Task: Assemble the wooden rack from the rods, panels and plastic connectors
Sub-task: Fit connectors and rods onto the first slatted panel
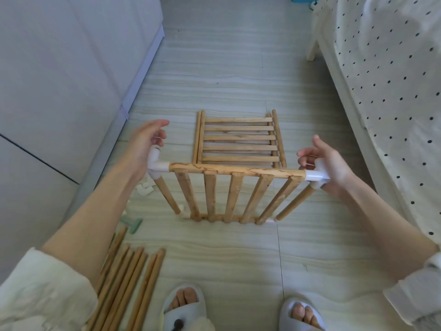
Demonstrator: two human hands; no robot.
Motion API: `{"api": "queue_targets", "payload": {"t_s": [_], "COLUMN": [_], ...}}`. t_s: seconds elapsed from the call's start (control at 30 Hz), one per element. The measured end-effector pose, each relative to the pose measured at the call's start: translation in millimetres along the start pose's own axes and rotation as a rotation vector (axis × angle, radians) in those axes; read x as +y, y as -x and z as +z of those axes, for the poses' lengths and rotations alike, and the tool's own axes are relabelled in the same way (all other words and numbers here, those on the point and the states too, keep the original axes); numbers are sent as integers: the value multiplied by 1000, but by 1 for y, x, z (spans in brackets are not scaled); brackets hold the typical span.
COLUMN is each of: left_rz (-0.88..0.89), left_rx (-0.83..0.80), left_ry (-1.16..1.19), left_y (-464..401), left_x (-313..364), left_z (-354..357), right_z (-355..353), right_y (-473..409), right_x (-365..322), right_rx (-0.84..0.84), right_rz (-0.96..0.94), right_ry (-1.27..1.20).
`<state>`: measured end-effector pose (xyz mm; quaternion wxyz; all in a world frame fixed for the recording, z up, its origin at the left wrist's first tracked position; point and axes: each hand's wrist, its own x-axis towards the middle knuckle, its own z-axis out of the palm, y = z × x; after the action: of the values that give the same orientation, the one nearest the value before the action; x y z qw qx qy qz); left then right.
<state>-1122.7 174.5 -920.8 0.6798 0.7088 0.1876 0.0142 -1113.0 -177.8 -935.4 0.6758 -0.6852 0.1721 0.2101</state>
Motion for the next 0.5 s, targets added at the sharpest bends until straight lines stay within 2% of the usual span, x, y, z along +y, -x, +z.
{"api": "queue_targets", "payload": {"t_s": [0.1, 0.27, 0.33, 0.43, 0.5], "left_rz": [-68, -35, -45, -62, -144], "left_rx": [-142, -199, -152, 18, 96], "left_ry": [91, 111, 63, -76, -168], "left_y": [-1, 1, 2, 2, 6], "left_x": [-2, -6, -6, -7, -10], "left_z": [2, -1, 3, 9, 10], "right_z": [-2, -3, -3, -1, 1], "right_y": [-5, -11, -9, -4, 2], "right_x": [2, 3, 4, 4, 5], "right_rx": [-9, 4, 74, 192, 278], "right_rz": [11, 30, 29, 30, 44], "right_ry": [-71, -48, 8, 81, 170]}}
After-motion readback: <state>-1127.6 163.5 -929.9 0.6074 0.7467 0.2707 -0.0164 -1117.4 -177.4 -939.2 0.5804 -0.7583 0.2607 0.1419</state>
